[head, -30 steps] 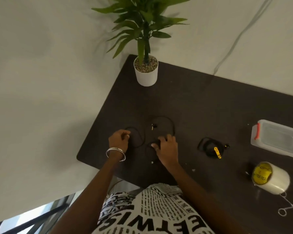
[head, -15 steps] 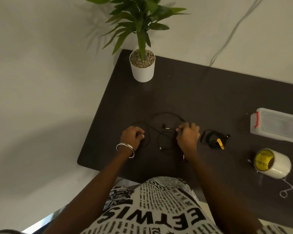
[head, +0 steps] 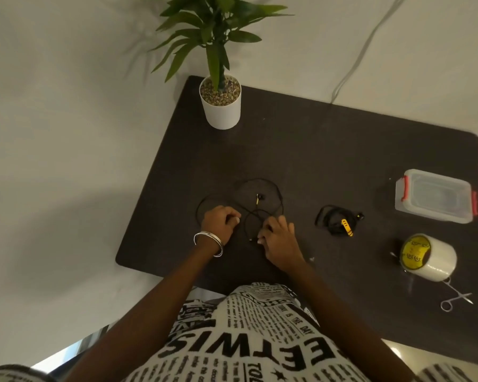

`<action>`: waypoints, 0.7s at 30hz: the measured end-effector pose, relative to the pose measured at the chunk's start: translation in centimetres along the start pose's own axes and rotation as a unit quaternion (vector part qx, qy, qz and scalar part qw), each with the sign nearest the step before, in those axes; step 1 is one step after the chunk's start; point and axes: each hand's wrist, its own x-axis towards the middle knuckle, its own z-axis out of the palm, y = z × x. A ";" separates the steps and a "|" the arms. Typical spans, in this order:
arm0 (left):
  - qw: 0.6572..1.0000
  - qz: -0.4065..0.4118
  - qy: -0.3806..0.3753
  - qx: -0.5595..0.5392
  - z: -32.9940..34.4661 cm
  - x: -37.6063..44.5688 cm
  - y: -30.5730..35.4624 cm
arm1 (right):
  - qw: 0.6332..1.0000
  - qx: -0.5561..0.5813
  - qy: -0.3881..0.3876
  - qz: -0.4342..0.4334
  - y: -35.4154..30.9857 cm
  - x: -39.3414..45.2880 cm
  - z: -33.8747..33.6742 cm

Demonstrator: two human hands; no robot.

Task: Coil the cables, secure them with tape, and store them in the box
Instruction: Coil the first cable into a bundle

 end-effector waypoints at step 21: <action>0.937 0.048 -0.308 -0.158 -5.6 0.4 13.9 | 0.807 0.587 -0.065 0.017 4.8 2.7 -15.5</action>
